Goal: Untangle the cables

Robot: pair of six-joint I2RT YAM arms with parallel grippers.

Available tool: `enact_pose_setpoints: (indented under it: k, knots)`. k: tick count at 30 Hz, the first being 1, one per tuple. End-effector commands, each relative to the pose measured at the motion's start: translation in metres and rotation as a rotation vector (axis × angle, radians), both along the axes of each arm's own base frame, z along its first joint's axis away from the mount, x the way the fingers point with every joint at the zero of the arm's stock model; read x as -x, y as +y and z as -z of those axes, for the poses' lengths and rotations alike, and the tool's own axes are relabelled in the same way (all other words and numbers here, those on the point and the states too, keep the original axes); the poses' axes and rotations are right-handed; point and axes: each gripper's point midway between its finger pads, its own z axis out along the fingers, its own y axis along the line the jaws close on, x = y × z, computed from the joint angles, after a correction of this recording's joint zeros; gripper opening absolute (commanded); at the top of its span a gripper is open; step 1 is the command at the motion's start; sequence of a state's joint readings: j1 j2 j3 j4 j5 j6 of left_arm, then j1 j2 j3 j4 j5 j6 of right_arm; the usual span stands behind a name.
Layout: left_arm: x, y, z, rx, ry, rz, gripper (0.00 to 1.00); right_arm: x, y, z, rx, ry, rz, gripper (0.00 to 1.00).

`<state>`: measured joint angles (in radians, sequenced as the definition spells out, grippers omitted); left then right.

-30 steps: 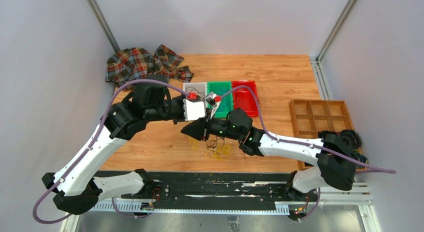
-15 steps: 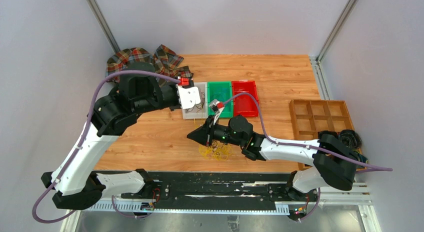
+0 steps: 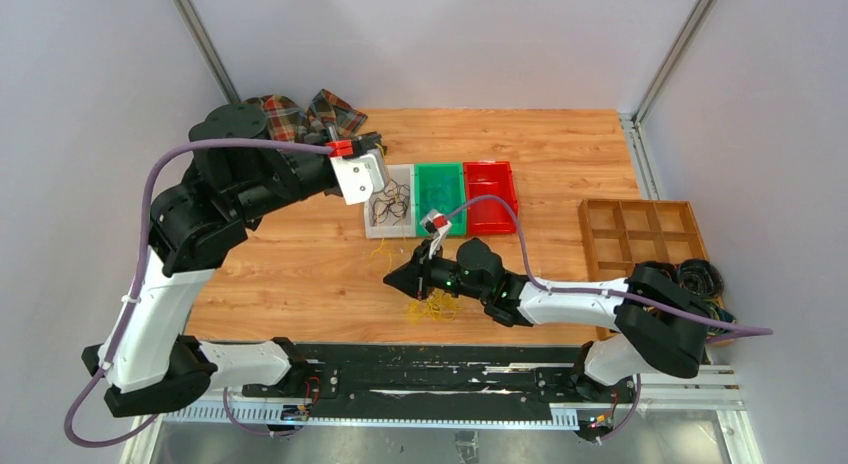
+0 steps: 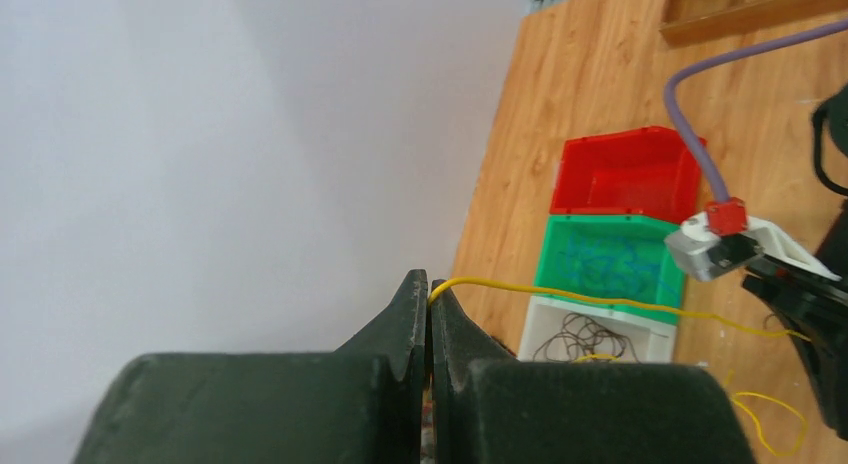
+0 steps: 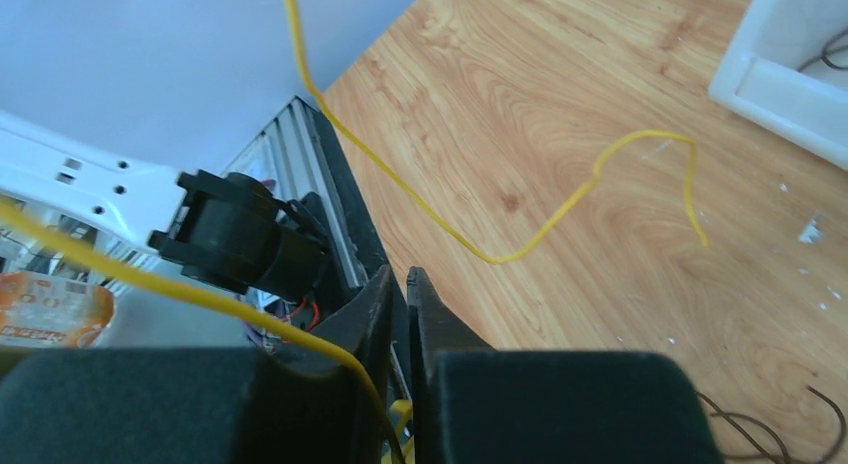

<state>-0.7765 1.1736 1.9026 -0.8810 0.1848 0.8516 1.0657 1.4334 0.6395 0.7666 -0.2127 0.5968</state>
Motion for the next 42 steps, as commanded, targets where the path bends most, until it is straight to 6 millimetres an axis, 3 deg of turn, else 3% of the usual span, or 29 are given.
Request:
enact_pose_setpoints:
  k: [1, 9, 16, 18, 22, 27, 33, 38, 42]
  knots:
    - [-0.009, 0.011, -0.046, 0.059, -0.142, -0.072, 0.01, -0.009, -0.014, 0.043, 0.109, 0.019, 0.061, 0.11]
    - [-0.026, 0.032, -0.098, 0.137, -0.303, -0.225, 0.01, -0.013, -0.021, 0.063, 0.159, 0.029, 0.097, 0.15]
    - [-0.039, 0.050, -0.121, 0.184, -0.405, -0.355, 0.01, -0.013, -0.025, 0.068, 0.170, 0.031, 0.107, 0.19]
    - [-0.035, 0.047, -0.119, 0.185, -0.385, -0.320, 0.01, -0.014, -0.025, 0.064, 0.163, 0.022, 0.113, 0.25]
    - [-0.022, 0.033, -0.097, 0.167, -0.321, -0.213, 0.00, -0.023, -0.030, 0.035, 0.150, -0.040, 0.152, 0.45]
    - [-0.003, 0.020, -0.067, 0.137, -0.244, -0.086, 0.00, -0.043, -0.046, -0.030, 0.126, -0.183, 0.266, 0.64]
    - [0.011, 0.009, -0.046, 0.121, -0.179, 0.005, 0.00, -0.044, -0.047, -0.102, 0.009, -0.348, 0.259, 0.68]
    - [0.014, 0.005, -0.035, 0.109, -0.147, 0.030, 0.00, -0.045, -0.038, -0.127, -0.030, -0.392, 0.242, 0.68]
    - [0.018, 0.003, -0.035, 0.119, -0.136, 0.048, 0.00, -0.047, -0.030, -0.134, -0.043, -0.391, 0.230, 0.68]
